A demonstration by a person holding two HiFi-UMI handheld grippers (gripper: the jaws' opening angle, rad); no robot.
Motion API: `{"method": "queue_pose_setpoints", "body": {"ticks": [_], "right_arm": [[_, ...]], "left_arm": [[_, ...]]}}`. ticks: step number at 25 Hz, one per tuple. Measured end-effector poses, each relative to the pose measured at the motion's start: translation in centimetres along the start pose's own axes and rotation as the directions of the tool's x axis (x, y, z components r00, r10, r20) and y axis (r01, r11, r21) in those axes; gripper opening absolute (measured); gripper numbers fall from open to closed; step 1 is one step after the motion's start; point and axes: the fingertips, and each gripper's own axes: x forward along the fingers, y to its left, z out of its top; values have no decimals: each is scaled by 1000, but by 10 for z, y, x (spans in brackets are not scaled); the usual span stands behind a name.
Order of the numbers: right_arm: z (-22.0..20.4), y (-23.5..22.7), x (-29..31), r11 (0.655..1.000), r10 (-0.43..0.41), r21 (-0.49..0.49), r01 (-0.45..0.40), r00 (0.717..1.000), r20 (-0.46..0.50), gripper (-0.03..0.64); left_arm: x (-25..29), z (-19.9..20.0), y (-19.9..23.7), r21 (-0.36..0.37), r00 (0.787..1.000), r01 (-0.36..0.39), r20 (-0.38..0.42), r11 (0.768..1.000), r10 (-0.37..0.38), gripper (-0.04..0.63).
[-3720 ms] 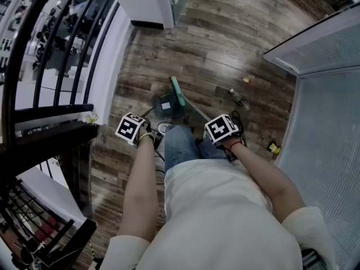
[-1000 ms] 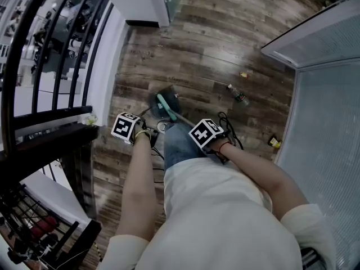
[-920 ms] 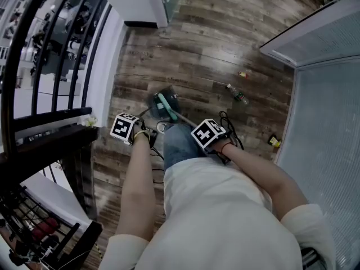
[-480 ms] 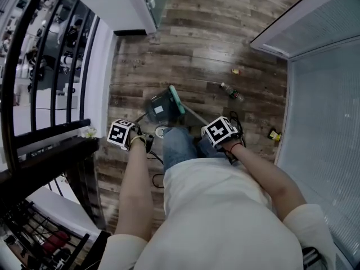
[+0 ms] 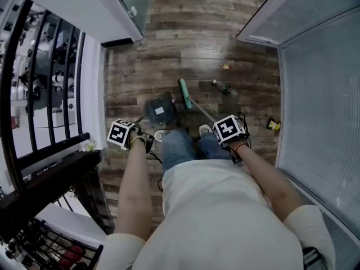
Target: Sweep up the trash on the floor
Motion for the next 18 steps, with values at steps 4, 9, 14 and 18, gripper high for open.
{"method": "queue_pose_setpoints", "body": {"ticks": [4,9,14,18], "right_arm": [[-13,-9,0,997,0,80,0,1000,8,98],[-32,-23,-2,984,-3,180,-2,1000,24,98],[-43,-42,-8,963,-29,270,13,998,53,98],[-54,-59,-16,944,-51,328,24,996,77,98]], "left_arm": [[2,-4,-24,54,1000,23,-12,998,-23,92],[1,-14,-50,112,998,50,-31,992,-46,92],[1,-25,-78,163,997,75,-47,984,-69,92],[-3,-36,-99,195,995,96,-60,976,-86,92]]}}
